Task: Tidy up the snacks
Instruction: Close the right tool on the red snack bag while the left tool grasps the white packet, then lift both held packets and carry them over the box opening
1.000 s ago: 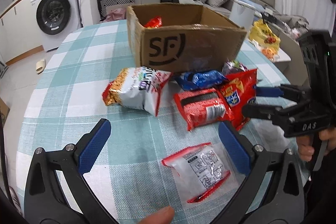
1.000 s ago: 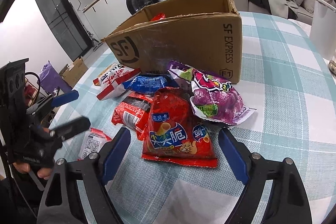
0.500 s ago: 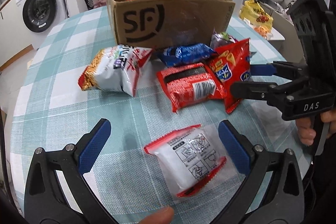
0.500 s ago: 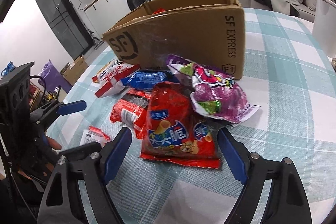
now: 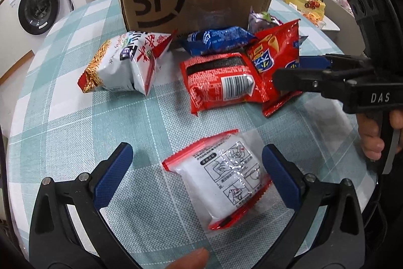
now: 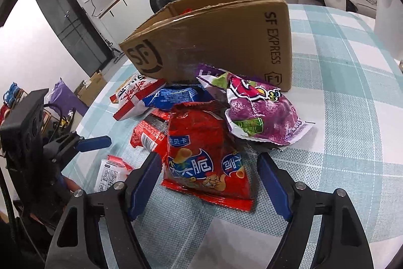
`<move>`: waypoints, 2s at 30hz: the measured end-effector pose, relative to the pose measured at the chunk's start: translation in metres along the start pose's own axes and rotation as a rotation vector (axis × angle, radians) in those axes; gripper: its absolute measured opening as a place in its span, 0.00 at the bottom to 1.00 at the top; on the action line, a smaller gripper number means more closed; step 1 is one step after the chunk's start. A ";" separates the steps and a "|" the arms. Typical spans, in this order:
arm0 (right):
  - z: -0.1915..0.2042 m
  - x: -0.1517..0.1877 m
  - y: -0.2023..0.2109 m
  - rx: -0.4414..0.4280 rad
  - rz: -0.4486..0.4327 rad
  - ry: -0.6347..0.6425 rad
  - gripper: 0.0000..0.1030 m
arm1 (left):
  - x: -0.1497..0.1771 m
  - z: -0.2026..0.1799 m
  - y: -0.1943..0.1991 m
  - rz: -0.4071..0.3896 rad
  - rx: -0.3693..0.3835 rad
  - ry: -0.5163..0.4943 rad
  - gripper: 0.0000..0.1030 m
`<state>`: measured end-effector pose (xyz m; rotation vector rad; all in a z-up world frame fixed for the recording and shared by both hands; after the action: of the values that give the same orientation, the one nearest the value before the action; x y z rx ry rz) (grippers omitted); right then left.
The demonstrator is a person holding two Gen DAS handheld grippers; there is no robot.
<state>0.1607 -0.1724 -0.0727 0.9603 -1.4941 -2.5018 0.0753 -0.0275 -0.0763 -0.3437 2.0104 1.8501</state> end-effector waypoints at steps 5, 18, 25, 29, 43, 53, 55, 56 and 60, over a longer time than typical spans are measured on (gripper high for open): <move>0.006 0.001 -0.001 -0.024 0.006 0.017 0.74 | 0.001 0.002 -0.001 0.014 0.004 -0.007 0.99; 0.012 0.002 0.000 -0.035 -0.002 0.027 0.62 | 0.003 0.003 0.008 -0.005 0.055 -0.038 0.60; 0.012 0.001 0.001 -0.034 -0.004 0.027 0.62 | 0.002 0.002 0.013 -0.036 0.072 -0.040 0.50; 0.009 0.001 0.002 -0.032 -0.009 0.022 0.62 | 0.001 0.004 0.019 -0.063 0.077 -0.029 0.50; 0.009 0.002 0.008 -0.032 -0.028 0.032 0.46 | -0.002 0.013 0.033 -0.126 0.083 0.022 0.50; 0.014 0.000 0.019 -0.033 -0.069 0.054 0.43 | -0.002 0.016 0.035 -0.136 0.080 0.040 0.50; 0.014 -0.001 0.022 -0.029 -0.077 0.056 0.43 | -0.002 0.017 0.036 -0.141 0.081 0.044 0.50; 0.014 -0.001 0.023 -0.028 -0.080 0.056 0.43 | -0.002 0.017 0.036 -0.143 0.081 0.045 0.50; 0.015 -0.001 0.028 -0.027 -0.091 0.056 0.43 | -0.002 0.018 0.036 -0.145 0.081 0.050 0.50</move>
<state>0.1466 -0.1750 -0.0440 1.1091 -1.4284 -2.5266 0.0635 -0.0064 -0.0441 -0.5027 2.0292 1.6838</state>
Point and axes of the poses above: each gripper's, at about its wrist camera, not at the fingertips, and y roughly against the way its jaws point, z to its left, x to its underside, the point moved 2 cm from there along -y, roughly the way its jaws point, and after that the axes turned 6 degrees about z, right-handed, at the moved point
